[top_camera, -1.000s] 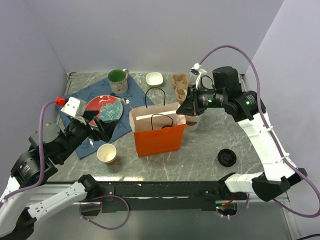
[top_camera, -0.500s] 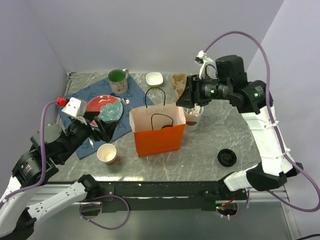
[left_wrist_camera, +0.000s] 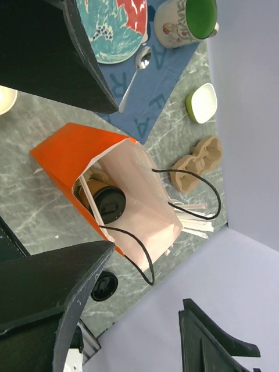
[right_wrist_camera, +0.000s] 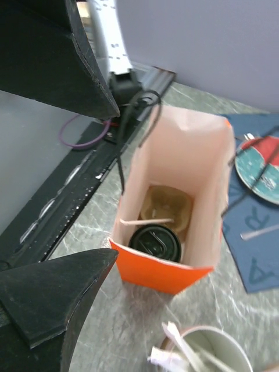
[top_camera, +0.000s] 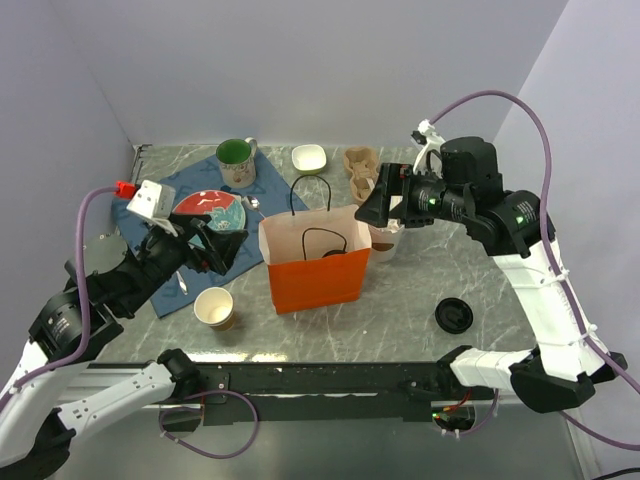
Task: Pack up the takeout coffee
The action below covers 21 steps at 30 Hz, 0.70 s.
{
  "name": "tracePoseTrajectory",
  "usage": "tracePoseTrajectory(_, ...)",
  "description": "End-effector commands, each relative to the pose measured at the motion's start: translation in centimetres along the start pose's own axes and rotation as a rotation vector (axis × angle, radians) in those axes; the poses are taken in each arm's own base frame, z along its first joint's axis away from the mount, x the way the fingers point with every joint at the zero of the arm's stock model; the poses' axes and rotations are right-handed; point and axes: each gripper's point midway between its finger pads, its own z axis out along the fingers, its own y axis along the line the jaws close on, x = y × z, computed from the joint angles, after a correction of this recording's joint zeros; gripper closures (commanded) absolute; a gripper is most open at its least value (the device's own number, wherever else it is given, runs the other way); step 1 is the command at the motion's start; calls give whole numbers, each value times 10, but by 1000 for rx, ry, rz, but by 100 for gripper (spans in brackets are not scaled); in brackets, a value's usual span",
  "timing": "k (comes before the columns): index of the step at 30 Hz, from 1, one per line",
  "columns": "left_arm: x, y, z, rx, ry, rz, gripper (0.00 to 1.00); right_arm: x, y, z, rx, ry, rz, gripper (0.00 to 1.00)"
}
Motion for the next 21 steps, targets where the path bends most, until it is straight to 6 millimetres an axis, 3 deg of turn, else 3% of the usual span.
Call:
tracePoseTrajectory(1, -17, -12, 2, 44, -61, -58, 3, -9, -9, 2, 64, -59, 41, 0)
tracePoseTrajectory(21, -16, -11, 5, 32, -75, -94, 3, 6, -13, -1, 56, -37, 34, 0)
